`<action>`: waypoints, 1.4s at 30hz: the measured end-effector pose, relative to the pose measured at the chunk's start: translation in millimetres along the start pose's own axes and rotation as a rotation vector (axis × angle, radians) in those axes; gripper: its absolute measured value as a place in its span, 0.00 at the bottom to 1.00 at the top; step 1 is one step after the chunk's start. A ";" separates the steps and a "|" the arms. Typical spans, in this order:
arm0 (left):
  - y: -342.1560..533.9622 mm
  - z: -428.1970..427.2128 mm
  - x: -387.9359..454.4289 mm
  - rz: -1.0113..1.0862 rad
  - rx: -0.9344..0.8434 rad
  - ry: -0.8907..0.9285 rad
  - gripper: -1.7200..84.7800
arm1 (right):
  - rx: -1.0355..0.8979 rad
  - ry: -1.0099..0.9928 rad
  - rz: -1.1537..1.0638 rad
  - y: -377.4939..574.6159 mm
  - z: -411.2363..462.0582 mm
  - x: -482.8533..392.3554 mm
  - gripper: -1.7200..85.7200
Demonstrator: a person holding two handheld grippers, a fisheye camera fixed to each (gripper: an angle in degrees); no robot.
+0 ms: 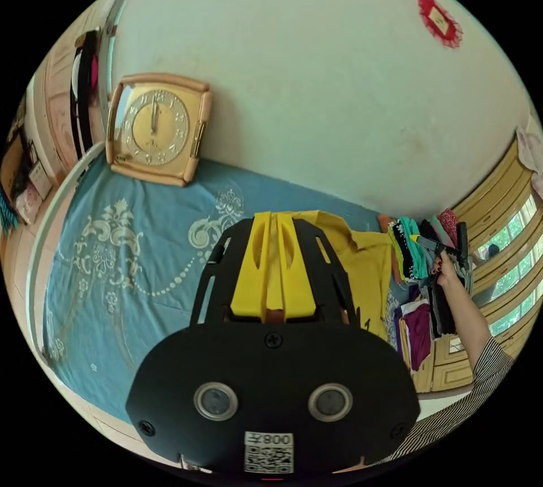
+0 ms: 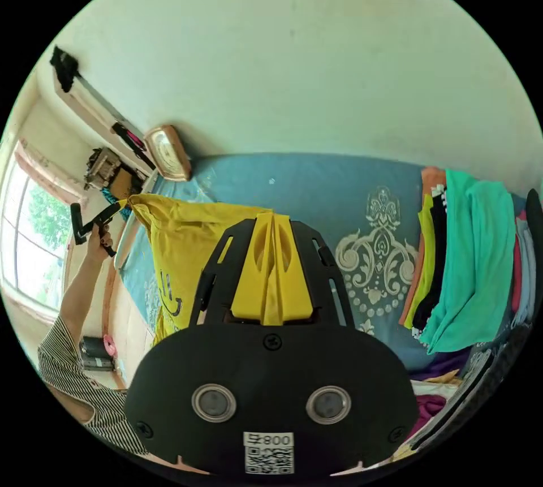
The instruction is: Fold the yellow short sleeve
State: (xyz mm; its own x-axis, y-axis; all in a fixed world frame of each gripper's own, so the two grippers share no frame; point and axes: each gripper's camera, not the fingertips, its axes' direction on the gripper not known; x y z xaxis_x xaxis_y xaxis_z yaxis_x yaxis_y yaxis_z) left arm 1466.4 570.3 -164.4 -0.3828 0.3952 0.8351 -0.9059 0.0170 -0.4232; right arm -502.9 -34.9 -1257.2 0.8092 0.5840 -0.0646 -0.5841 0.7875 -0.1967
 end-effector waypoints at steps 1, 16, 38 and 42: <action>17.6 31.6 -15.0 -0.029 -0.042 0.023 0.06 | -0.018 -0.001 0.017 -3.1 14.3 6.6 0.02; 216.5 209.5 -75.2 -0.169 -0.295 0.071 0.12 | -0.120 -0.103 0.111 46.0 156.6 26.9 0.07; 185.5 251.6 -35.9 -0.164 -0.127 -0.188 0.03 | -0.168 0.270 0.084 -124.6 248.0 -17.1 0.03; 180.2 237.4 -46.8 -0.289 -0.003 -0.273 0.03 | -0.096 0.336 0.107 -170.2 204.3 -12.8 0.02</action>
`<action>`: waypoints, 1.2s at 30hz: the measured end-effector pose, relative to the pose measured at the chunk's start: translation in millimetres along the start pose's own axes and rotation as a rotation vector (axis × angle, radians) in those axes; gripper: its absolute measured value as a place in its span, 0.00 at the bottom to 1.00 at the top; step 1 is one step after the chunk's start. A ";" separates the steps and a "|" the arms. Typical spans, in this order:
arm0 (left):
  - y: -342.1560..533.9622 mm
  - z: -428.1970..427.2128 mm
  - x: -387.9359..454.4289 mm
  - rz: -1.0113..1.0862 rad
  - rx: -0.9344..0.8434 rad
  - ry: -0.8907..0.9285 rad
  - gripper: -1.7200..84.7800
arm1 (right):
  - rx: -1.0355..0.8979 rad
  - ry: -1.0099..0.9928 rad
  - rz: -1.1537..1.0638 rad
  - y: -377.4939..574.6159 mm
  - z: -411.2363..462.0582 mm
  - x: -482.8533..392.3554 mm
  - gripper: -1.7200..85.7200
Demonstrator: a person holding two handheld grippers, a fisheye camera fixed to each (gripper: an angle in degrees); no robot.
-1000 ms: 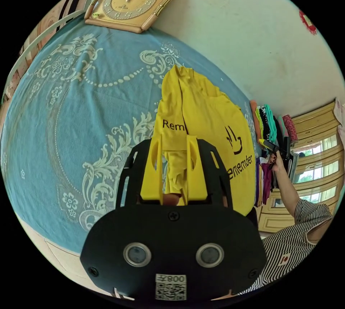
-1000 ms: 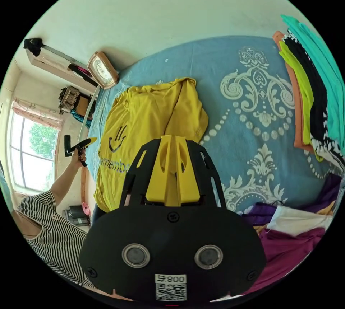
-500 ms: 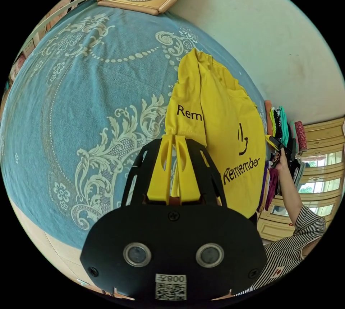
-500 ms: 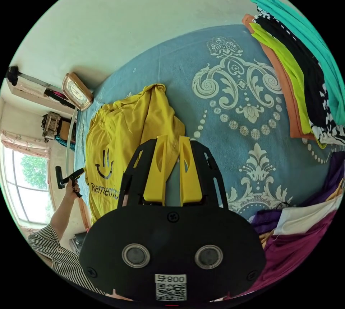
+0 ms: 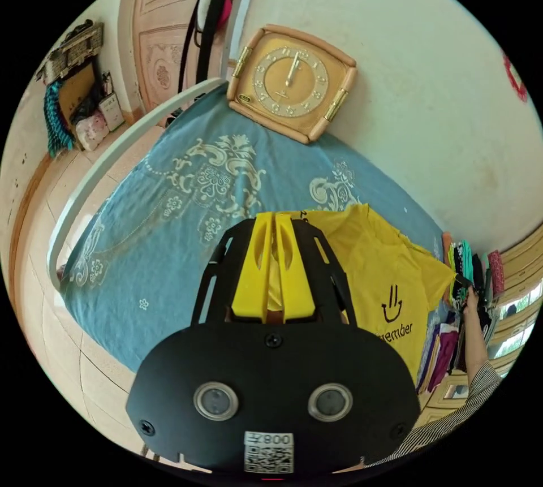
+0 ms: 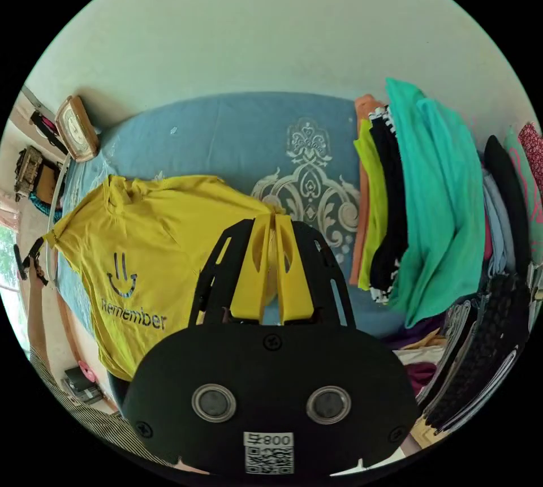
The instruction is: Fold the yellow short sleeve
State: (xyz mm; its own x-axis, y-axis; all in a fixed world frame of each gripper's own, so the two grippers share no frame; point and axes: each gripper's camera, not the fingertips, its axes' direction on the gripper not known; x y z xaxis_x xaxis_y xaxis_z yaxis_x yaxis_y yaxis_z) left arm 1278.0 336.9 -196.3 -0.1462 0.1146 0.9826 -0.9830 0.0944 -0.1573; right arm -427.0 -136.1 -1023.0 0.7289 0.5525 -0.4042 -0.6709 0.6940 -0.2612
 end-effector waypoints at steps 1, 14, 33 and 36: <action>5.6 4.4 0.2 -0.026 0.008 -0.023 0.04 | 0.003 0.001 0.009 -4.2 -2.5 1.0 0.02; 73.9 118.0 143.2 0.164 -0.187 0.305 0.09 | 0.012 -0.158 -0.249 -24.8 28.6 -118.7 0.06; 25.7 219.7 408.3 0.349 -0.172 0.222 0.10 | 0.015 -0.046 -0.603 -26.3 77.6 -261.8 0.03; 20.7 219.5 433.9 0.339 -0.141 0.230 0.10 | 0.159 -0.060 -0.591 -17.8 34.5 -252.4 0.02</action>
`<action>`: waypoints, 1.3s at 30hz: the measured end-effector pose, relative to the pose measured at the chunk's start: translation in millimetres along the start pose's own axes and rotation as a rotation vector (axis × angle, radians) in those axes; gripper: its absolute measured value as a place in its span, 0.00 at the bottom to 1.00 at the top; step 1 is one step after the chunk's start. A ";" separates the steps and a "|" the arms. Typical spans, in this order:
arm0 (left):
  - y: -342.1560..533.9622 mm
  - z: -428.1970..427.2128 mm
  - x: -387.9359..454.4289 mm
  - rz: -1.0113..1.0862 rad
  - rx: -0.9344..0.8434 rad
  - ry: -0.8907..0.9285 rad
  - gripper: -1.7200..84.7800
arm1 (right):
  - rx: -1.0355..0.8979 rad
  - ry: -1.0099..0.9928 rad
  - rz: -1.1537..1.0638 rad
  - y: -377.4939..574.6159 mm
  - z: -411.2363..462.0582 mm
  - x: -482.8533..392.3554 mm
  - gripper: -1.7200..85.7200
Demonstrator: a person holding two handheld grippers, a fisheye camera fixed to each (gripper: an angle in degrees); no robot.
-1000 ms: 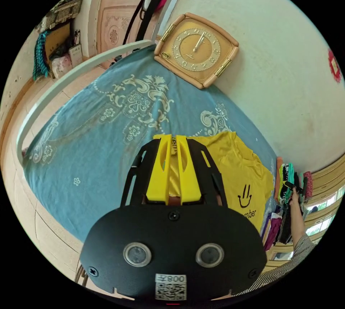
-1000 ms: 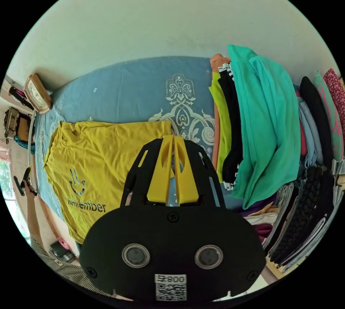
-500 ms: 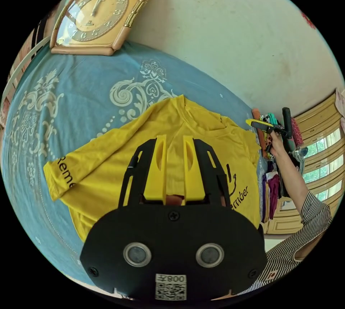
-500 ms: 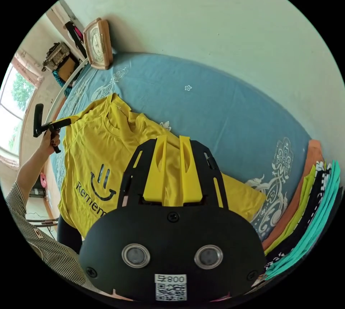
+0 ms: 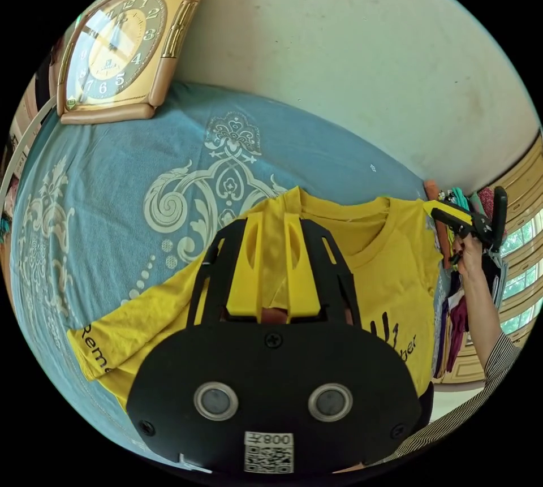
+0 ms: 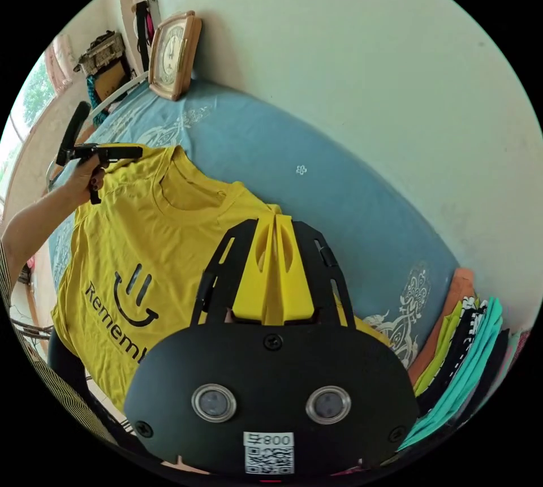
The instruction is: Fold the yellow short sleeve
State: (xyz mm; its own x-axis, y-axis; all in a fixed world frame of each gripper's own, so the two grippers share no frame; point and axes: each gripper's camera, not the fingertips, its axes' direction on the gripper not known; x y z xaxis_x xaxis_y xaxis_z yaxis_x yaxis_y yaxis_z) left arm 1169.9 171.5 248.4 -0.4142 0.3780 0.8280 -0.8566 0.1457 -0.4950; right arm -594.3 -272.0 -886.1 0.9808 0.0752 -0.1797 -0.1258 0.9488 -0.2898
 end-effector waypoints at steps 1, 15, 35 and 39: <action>-5.6 3.5 9.5 -0.004 -0.001 -0.014 0.10 | 0.012 0.006 0.004 0.4 -4.8 1.2 0.02; -36.3 12.9 120.4 0.051 0.015 0.017 0.09 | 0.018 -0.078 0.315 90.4 -22.8 82.4 0.06; -103.3 100.0 524.7 0.507 -0.125 0.388 0.11 | -0.246 0.043 0.512 339.0 -53.2 121.2 0.05; -123.1 111.8 589.9 0.548 -0.121 0.393 0.11 | -0.213 0.044 0.505 376.7 -82.5 106.7 0.03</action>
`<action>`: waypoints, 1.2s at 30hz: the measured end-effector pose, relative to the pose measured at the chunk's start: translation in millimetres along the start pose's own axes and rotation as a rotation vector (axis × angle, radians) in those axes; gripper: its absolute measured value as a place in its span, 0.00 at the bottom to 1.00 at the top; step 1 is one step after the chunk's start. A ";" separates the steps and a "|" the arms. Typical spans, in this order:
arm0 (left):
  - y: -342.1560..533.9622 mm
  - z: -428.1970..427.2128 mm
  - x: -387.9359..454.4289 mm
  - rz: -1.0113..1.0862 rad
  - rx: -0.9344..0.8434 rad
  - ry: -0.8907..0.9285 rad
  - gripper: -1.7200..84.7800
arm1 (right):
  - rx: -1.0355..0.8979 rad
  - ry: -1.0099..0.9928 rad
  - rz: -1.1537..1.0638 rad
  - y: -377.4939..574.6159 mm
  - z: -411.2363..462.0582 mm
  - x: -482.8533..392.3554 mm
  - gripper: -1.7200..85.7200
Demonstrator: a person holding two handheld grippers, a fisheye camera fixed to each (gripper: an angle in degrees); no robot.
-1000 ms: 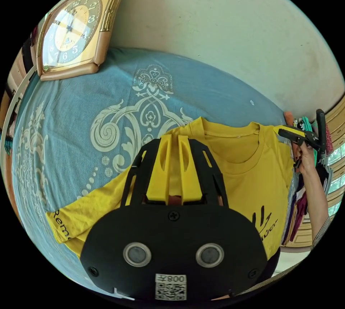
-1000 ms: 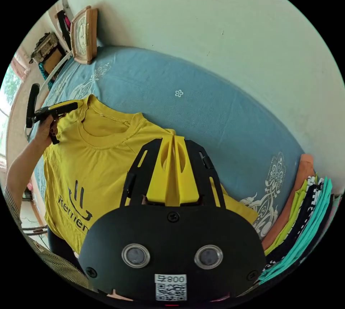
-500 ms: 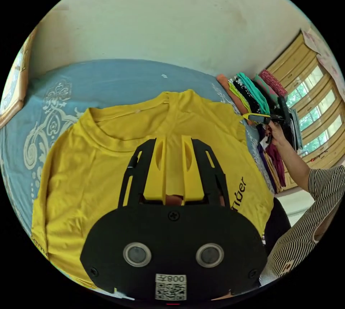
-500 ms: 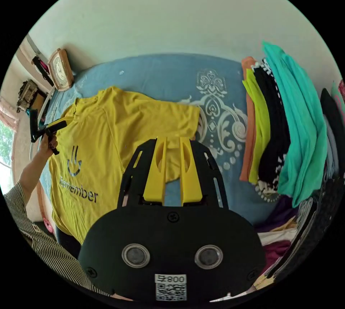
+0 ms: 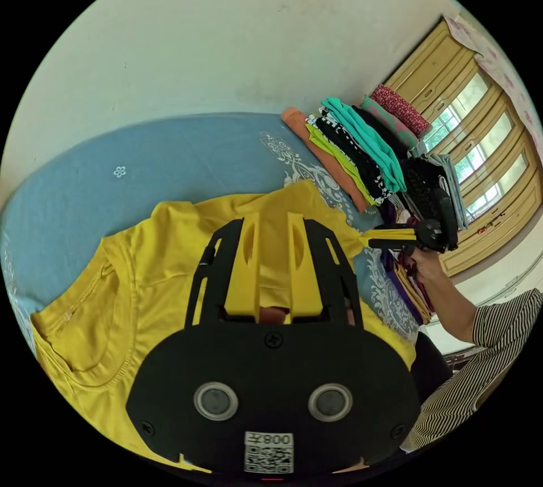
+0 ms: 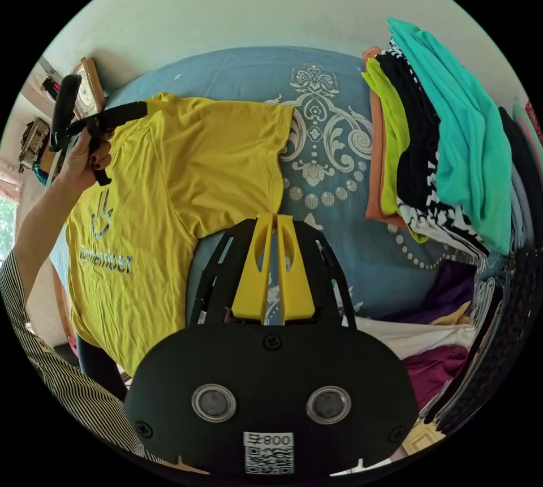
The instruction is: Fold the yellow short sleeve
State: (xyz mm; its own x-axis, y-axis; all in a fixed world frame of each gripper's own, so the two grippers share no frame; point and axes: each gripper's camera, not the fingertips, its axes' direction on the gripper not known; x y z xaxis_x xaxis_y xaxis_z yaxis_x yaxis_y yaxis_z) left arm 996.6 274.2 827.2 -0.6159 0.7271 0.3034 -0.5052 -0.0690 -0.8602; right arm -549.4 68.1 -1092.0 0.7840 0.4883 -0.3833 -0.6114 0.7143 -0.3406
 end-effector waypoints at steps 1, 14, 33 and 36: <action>-13.6 8.4 9.9 0.016 -0.013 -0.013 0.11 | 0.006 -0.003 0.003 7.5 -2.2 1.4 0.03; -121.6 105.2 94.7 0.160 -0.197 -0.078 0.11 | 0.011 -0.135 -0.032 85.1 8.9 6.0 0.03; -173.0 79.6 88.5 0.075 -0.120 -0.251 0.06 | 0.186 -0.164 0.047 44.3 -18.4 87.2 0.02; -154.8 67.0 71.9 0.020 -0.072 -0.150 0.09 | 0.122 -0.202 0.108 44.5 4.3 97.7 0.03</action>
State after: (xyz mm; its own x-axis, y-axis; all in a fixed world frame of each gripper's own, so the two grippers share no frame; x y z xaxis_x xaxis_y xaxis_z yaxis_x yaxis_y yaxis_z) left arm 990.0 291.4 1009.7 -0.7116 0.6155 0.3388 -0.4507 -0.0299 -0.8922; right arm -499.5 149.8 -1141.0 0.7278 0.6467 -0.2283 -0.6850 0.7017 -0.1959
